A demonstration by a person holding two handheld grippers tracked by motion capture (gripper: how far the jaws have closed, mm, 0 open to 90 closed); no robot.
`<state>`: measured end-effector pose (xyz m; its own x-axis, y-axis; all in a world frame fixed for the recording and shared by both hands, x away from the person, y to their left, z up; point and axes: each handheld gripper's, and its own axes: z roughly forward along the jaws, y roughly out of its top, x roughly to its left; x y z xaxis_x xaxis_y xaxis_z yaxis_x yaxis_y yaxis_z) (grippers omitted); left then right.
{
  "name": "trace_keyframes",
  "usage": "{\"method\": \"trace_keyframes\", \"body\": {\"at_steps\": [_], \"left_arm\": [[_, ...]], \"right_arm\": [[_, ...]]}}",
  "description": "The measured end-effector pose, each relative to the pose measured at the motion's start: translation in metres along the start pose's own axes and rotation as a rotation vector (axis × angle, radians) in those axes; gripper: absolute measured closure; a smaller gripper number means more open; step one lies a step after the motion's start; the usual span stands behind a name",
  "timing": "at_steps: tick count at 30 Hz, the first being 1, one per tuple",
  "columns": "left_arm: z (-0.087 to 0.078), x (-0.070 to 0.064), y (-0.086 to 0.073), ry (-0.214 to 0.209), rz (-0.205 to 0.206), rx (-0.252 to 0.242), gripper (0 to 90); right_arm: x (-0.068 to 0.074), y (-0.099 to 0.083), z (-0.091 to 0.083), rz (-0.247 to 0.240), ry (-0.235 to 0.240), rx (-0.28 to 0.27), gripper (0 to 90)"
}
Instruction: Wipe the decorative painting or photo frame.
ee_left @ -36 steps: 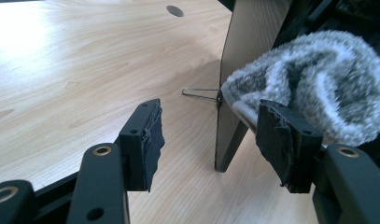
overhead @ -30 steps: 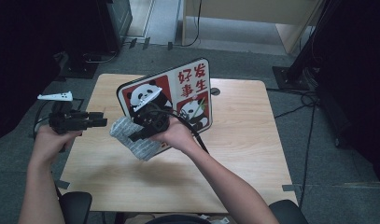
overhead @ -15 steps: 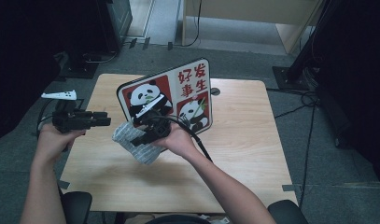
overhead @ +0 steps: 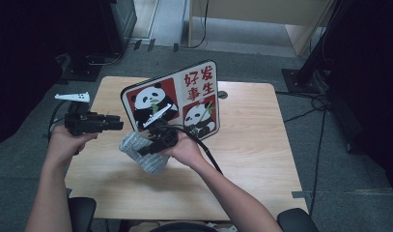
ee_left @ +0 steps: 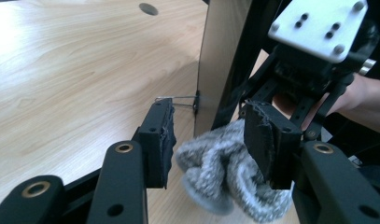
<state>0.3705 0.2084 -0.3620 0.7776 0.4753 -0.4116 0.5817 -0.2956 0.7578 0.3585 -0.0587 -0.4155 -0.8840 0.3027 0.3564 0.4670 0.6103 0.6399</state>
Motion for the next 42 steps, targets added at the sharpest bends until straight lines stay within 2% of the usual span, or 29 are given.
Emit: {"method": "trace_keyframes", "body": {"at_steps": [7, 12, 20, 31, 38, 42], "left_arm": [[0.007, -0.002, 0.005, -0.016, 0.013, 0.008, 54.9], [0.012, -0.002, 0.007, -0.012, 0.014, 0.014, 54.9], [0.024, -0.002, 0.013, -0.024, 0.026, 0.041, 55.3], [0.033, 0.000, 0.017, -0.055, 0.030, 0.056, 63.5], [0.031, -0.001, 0.018, -0.085, 0.051, 0.042, 74.5], [0.031, -0.001, 0.017, -0.086, 0.050, 0.043, 75.9]], "right_arm": [[-0.003, -0.006, 0.004, -0.002, 0.001, -0.002, 67.5], [-0.002, -0.009, 0.006, 0.003, 0.000, 0.007, 67.6], [-0.005, -0.017, 0.010, -0.001, 0.003, 0.011, 67.6], [-0.009, -0.028, 0.014, 0.003, 0.011, 0.010, 67.7], [-0.014, -0.035, 0.017, -0.002, 0.007, 0.016, 67.8], [-0.017, -0.040, 0.016, 0.002, 0.005, 0.021, 68.0]]}}
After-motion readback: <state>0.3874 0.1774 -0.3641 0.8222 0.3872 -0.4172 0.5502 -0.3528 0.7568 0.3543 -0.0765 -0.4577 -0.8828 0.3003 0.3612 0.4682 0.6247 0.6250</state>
